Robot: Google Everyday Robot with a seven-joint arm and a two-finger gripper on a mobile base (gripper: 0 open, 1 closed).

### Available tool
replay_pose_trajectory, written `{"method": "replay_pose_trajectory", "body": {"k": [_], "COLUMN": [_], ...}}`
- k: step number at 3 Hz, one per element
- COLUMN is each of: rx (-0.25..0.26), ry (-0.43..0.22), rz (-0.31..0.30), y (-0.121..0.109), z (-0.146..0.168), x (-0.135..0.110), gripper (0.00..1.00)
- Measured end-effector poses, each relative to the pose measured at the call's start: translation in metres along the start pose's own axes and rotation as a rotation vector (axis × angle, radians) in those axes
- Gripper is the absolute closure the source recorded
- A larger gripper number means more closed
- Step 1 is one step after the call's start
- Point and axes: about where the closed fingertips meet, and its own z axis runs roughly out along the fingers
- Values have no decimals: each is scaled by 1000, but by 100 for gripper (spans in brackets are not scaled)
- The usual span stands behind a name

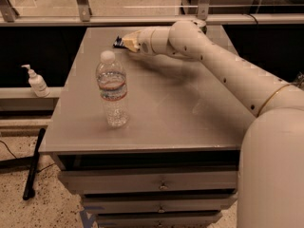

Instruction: Pick rxbar blueberry

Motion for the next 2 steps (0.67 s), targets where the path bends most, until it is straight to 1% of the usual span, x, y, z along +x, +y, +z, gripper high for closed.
{"method": "replay_pose_trajectory", "body": {"k": [1, 2], "rx": [-11, -2], "ry": [16, 50], "rz": [-7, 1], "y": [6, 2], "z": [-6, -4], "x": [-4, 8], "gripper": [82, 59]}}
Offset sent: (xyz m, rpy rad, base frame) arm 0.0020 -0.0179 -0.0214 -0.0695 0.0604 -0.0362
